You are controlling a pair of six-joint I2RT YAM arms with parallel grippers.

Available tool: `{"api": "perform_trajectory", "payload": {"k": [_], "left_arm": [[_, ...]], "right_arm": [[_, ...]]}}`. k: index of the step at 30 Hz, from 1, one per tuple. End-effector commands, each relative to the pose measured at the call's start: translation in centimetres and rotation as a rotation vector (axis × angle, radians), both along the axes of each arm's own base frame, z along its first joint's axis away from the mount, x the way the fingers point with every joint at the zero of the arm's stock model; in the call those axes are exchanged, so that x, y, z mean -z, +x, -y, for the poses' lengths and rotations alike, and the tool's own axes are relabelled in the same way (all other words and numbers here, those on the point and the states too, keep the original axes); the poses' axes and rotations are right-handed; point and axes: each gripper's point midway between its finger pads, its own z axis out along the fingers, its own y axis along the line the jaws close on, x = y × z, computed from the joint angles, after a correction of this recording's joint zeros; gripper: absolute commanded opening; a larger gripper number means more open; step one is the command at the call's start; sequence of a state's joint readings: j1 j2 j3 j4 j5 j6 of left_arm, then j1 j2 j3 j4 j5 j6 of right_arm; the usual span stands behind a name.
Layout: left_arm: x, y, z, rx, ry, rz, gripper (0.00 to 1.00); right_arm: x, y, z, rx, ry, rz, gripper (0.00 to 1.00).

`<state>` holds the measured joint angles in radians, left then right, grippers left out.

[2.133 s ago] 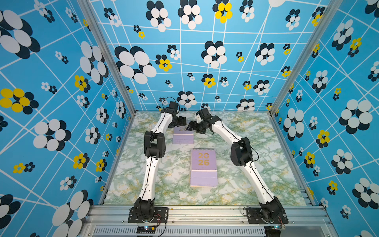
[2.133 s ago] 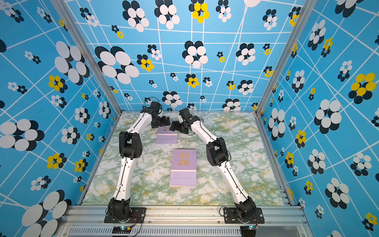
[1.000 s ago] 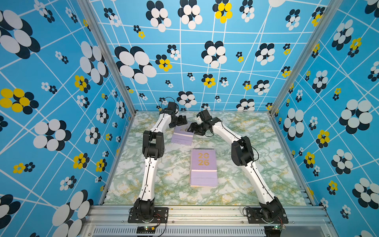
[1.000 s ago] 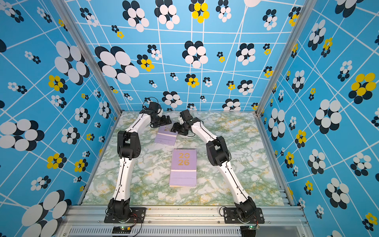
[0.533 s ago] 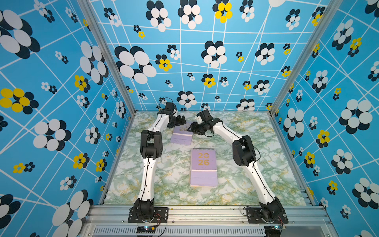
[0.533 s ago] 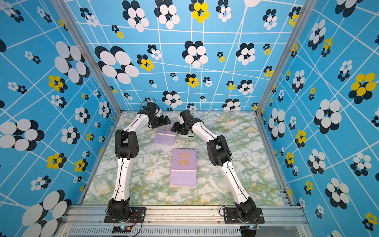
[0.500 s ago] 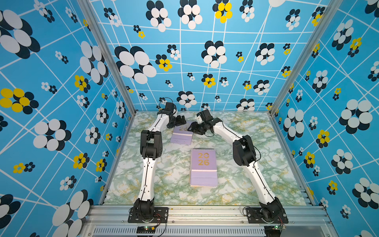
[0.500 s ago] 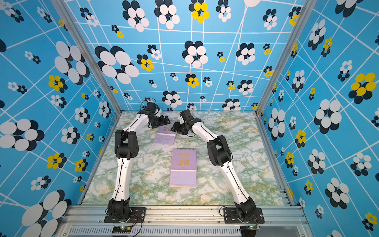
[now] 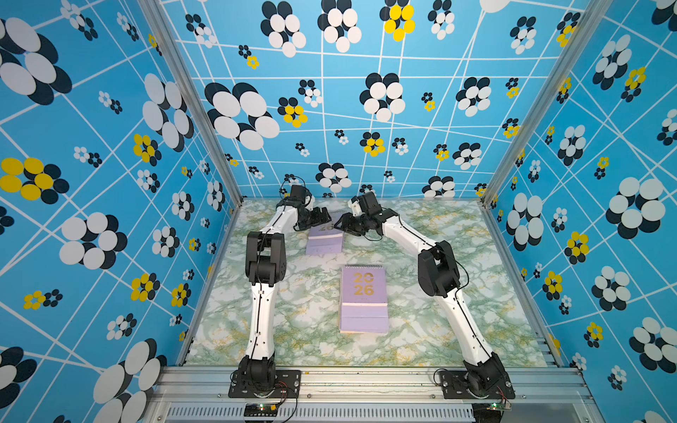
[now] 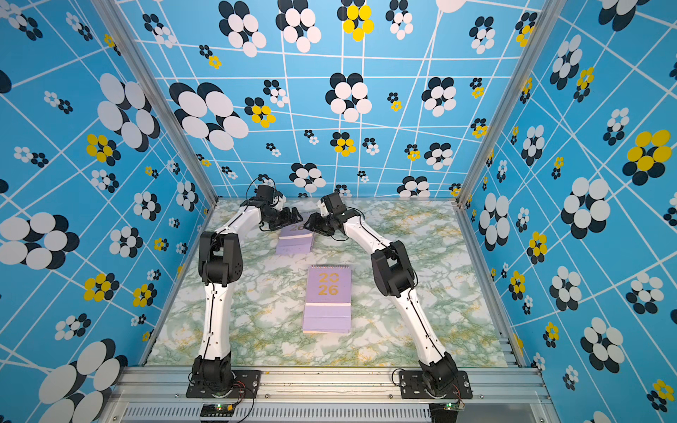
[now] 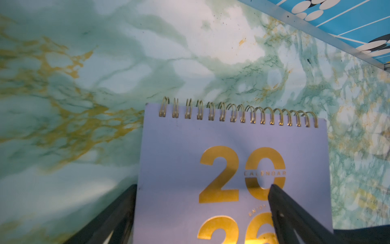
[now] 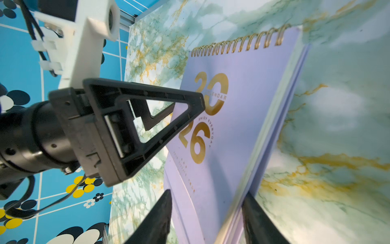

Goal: Stack the calendars
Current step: Pick up the calendar at the center of the board.

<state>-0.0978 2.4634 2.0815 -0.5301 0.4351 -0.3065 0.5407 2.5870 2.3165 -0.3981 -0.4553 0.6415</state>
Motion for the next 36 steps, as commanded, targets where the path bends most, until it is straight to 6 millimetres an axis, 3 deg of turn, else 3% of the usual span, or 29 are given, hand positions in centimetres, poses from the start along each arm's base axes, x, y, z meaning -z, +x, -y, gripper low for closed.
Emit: {"api": "perform_trajectory", "payload": {"k": [1, 9, 17, 30, 36], "left_arm": [[-2.4, -1.3, 2.1, 0.050, -0.101, 0.003, 0.96], [-3.1, -1.6, 2.4, 0.060, -0.135, 0.044, 0.96], [-4.7, -1.6, 2.7, 0.069, -0.164, 0.103, 0.96], [-6.5, -1.8, 2.6, 0.081, -0.180, 0.176, 0.96], [-7.9, -1.6, 0.6, 0.037, -0.180, 0.229, 0.96]], "right_arm": [[-3.9, -0.2, -1.4, -0.031, 0.072, 0.070, 0.51], [-3.4, -0.3, -1.4, -0.027, 0.075, 0.056, 0.37], [-3.7, -0.2, -1.5, -0.025, 0.081, 0.058, 0.32], [-4.0, 0.0, -1.3, -0.009, 0.089, 0.051, 0.00], [-6.3, 0.9, 0.0, 0.032, 0.128, 0.068, 0.00]]}}
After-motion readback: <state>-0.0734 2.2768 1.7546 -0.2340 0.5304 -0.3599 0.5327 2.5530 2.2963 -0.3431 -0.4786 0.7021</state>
